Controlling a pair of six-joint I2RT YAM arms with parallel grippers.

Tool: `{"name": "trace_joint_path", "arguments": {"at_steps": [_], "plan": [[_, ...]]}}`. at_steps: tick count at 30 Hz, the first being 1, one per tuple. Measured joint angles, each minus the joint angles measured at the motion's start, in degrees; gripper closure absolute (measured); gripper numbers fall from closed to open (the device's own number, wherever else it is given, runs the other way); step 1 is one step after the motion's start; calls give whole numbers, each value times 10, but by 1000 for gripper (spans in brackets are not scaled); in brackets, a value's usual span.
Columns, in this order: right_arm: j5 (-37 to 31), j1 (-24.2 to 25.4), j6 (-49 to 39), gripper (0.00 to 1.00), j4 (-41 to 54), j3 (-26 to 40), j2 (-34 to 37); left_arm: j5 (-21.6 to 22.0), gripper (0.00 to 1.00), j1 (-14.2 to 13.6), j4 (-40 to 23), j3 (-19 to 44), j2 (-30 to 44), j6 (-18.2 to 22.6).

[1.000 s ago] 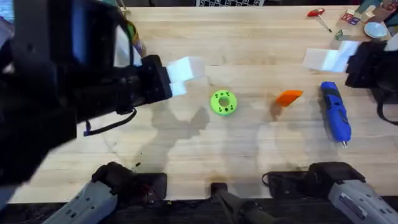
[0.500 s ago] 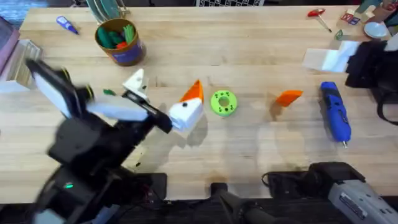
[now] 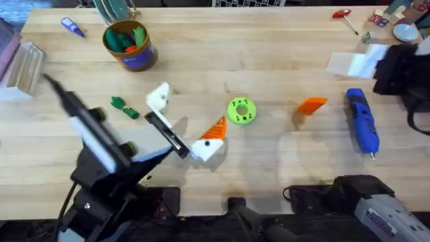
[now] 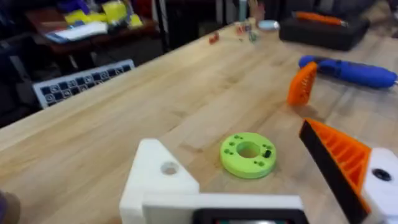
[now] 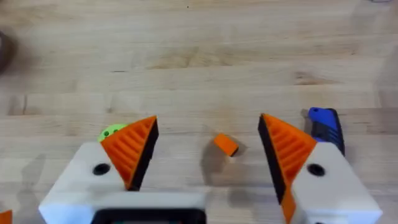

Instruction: Pick up the gripper from the table and insert it into the empty holder that is missing its gripper. Then pick up a screw, insert it into the mounting hole, and use the screwdriver to tighten it. Finally, clean up the table by picking up the vegetable and placing it into the bucket.

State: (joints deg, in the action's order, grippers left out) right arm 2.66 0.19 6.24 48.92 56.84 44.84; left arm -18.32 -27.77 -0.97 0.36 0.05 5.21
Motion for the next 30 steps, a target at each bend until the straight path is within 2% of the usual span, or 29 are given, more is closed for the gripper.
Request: {"name": "trace_joint_path", "arguments": {"at_steps": [1, 5, 13, 30], "plan": [[0, 0, 0, 9, 0, 0, 0, -9, 15, -1, -21, 0, 0, 5], [0, 0, 0, 9, 0, 0, 0, -32, 15, -1, -22, 0, 2, -13], [0, 0, 0, 9, 0, 0, 0, -40, 15, -1, -22, 0, 3, -49], [0, 0, 0, 9, 0, 0, 0, -45, 14, -1, -22, 0, 3, -57]]}}
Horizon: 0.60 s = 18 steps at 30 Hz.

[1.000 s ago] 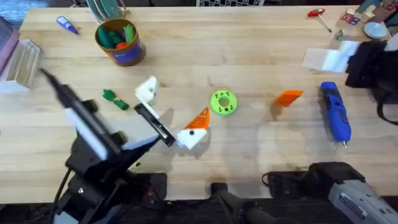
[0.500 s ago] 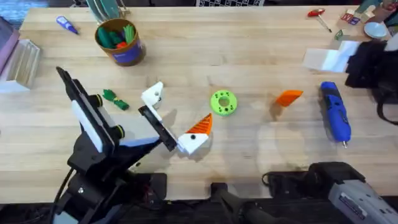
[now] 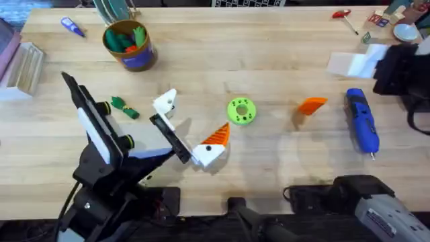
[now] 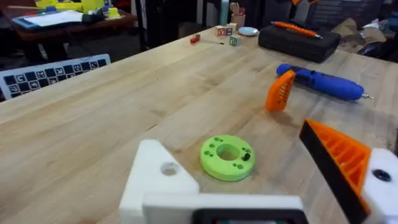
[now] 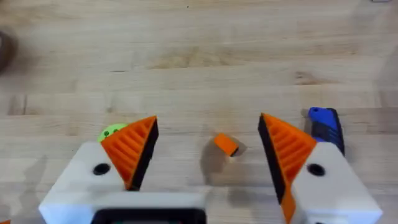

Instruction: Pick up the gripper from the table and insert it into the empty holder that is missing its gripper. Then pick up a screw, insert it into the mounting hole, and use the screwdriver to tighten it. Finally, clean up the table by picking up the vegetable and placing it into the bucket.

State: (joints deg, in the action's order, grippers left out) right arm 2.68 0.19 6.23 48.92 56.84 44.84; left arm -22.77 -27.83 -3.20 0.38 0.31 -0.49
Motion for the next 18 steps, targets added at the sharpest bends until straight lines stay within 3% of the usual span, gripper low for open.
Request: {"name": "trace_joint_path", "arguments": {"at_steps": [18], "plan": [[24, 0, -2, 9, 2, 0, 2, -6, 15, 0, 0, 0, 0, 0]]}}
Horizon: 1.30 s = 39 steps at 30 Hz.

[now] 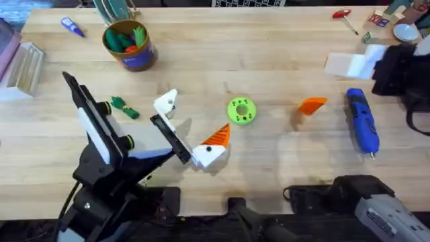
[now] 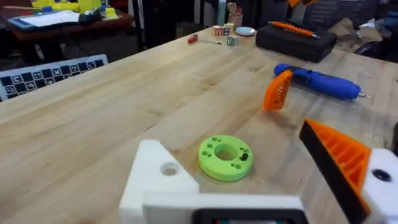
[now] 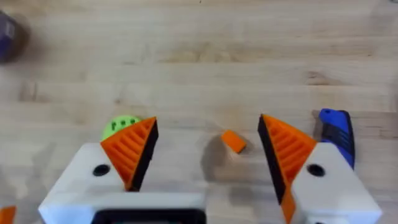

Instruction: Pick up the gripper from the table and insert it into the empty holder that is missing its gripper. Then pick up a screw, insert it into the mounting hole, and use the screwdriver to tighten it. Finally, clean up the table by picking up the vegetable and placing it into the bucket.

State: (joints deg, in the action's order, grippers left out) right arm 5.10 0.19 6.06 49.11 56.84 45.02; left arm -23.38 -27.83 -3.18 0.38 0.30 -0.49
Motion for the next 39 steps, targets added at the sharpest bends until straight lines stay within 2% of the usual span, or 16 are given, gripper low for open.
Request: {"name": "trace_joint_path", "arguments": {"at_steps": [3, 6, 7, 11, 21, 24, 28, 31, 34, 39], "plan": [[9, 0, -39, 9, 20, 3, 20, 0, 15, 0, 0, 0, 0, 0], [12, -11, -84, 9, 36, 3, 70, 0, 16, 0, 0, 0, 0, 0], [6, -27, -143, 9, 63, 3, 128, 0, 15, 0, 0, 0, 0, 0], [-39, -38, -209, 9, 72, 3, 186, 0, 15, 0, 0, 0, 0, 0], [-83, -30, -299, 11, 50, 3, 282, 0, 16, 0, 0, 0, 0, 0], [-87, -25, -310, 51, 45, 3, 322, 0, 16, 0, 0, 0, 0, 0], [-89, -25, -318, 207, 46, 3, 356, 0, 16, 0, 0, 0, 0, 0], [-90, -25, -321, 457, 46, 3, 360, 0, 15, 0, 0, 0, 0, 0], [-90, -25, -323, 565, 51, 3, 360, 0, 15, 0, 0, 0, 0, 0], [-94, -25, -323, 972, 53, 3, 358, 0, 15, 0, 0, 0, 0, 0]]}}
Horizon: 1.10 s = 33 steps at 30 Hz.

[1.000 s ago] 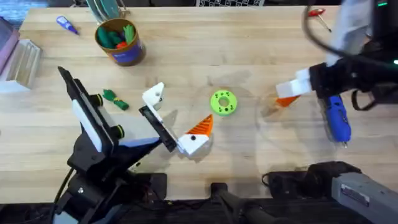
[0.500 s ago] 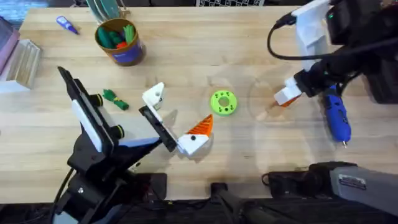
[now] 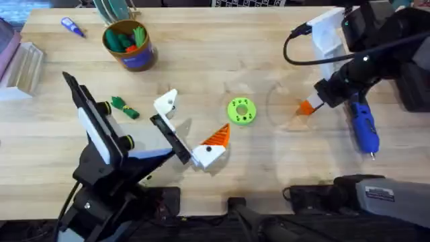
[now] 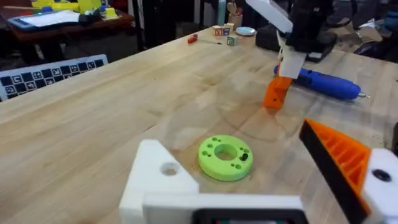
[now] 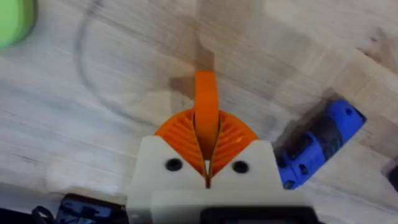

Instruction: Pick up the gripper from the table and insert it into the empty holder that is missing its gripper. Then pick up a screw, insert it into the mounting hole, and use the screwdriver to tighten it. Finally, clean up the table by picking up the vegetable and placing it into the bucket.

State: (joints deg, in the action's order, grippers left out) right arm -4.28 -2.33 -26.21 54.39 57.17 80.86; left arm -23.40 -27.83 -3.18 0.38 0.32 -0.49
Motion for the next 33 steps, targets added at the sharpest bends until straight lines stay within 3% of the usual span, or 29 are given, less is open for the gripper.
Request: {"name": "trace_joint_path", "arguments": {"at_steps": [5, 10, 13, 18, 23, 28, 33], "plan": [[-3, 0, 0, 988, 1, 0, -34, 0, 15, 0, 0, 0, 0, 0], [18, 1, 7, 989, 7, 1, -126, 0, 15, 0, 0, 0, 0, 0], [97, 11, 11, 990, 6, 3, -194, 0, 15, 0, 0, 0, 0, 0], [322, 44, 32, 991, -82, -11, -240, 0, 15, 0, 0, 0, 0, 0], [523, 39, 132, 992, -283, -85, -193, 0, 16, 0, 0, 0, 0, 0], [616, -23, 277, 992, -390, -106, -99, -4, 15, 0, 1, 0, 0, -5], [681, -104, 374, 992, -469, -107, -27, -9, 15, 0, 1, 0, 0, -38]]}}
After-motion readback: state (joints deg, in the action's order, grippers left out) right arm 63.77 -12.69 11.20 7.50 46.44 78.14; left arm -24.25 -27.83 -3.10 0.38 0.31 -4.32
